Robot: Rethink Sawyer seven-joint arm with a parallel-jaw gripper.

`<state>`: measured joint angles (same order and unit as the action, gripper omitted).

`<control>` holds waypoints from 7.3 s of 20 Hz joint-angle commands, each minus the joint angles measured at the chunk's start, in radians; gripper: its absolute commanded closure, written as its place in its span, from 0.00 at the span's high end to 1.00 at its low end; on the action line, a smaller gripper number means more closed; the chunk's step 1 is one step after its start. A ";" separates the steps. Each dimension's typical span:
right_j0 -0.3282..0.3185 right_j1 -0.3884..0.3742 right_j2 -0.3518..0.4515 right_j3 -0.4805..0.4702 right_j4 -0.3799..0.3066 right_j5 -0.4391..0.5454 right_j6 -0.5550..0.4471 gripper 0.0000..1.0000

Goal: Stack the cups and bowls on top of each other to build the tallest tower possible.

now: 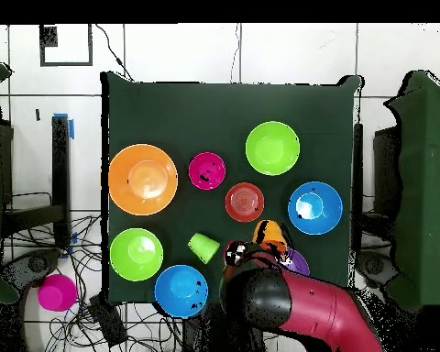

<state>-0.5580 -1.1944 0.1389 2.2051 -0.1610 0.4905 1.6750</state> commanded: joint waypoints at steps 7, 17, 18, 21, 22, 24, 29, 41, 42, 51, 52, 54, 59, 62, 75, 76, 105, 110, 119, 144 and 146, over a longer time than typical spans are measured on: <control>0.095 0.265 0.075 -0.075 0.009 -0.093 0.123 0.00; 0.156 0.319 0.064 -0.079 0.056 -0.133 0.159 0.00; 0.161 0.323 0.062 -0.079 0.058 -0.141 0.162 0.00; 0.172 0.340 0.056 -0.065 0.067 -0.173 0.175 0.00; 0.177 0.343 0.049 -0.067 0.068 -0.178 0.179 0.00; 0.189 0.359 0.028 -0.090 0.062 -0.174 0.181 0.00; 0.203 0.376 -0.008 -0.188 0.043 -0.086 0.143 0.00; 0.216 0.471 -0.043 -0.289 0.022 -0.127 0.132 0.00; 0.219 0.480 -0.047 -0.300 0.022 -0.129 0.133 0.00; 0.246 0.513 -0.091 -0.287 0.026 -0.183 0.175 0.00; 0.249 0.519 -0.097 -0.279 0.030 -0.193 0.185 0.00; 0.260 0.527 -0.113 -0.285 0.034 -0.201 0.196 0.00; 0.273 0.560 -0.124 -0.293 0.055 -0.215 0.204 0.00; 0.285 0.588 -0.138 -0.296 0.062 -0.246 0.222 0.00; 0.305 0.679 -0.183 -0.400 0.067 -0.312 0.240 0.00; 0.302 0.678 -0.180 -0.417 0.065 -0.296 0.230 0.00; 0.406 0.602 -0.240 -0.471 0.196 0.152 0.290 0.00; 0.377 0.690 -0.260 -0.572 0.155 0.142 0.204 0.00; 0.334 0.798 -0.219 -0.750 0.105 0.095 0.093 0.00; 0.341 0.746 -0.221 -0.658 0.152 0.193 0.163 0.00; 0.349 0.714 -0.229 -0.639 0.152 0.213 0.165 0.00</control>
<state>-0.2171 -0.4412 -0.1363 1.5395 0.0054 0.5797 1.7757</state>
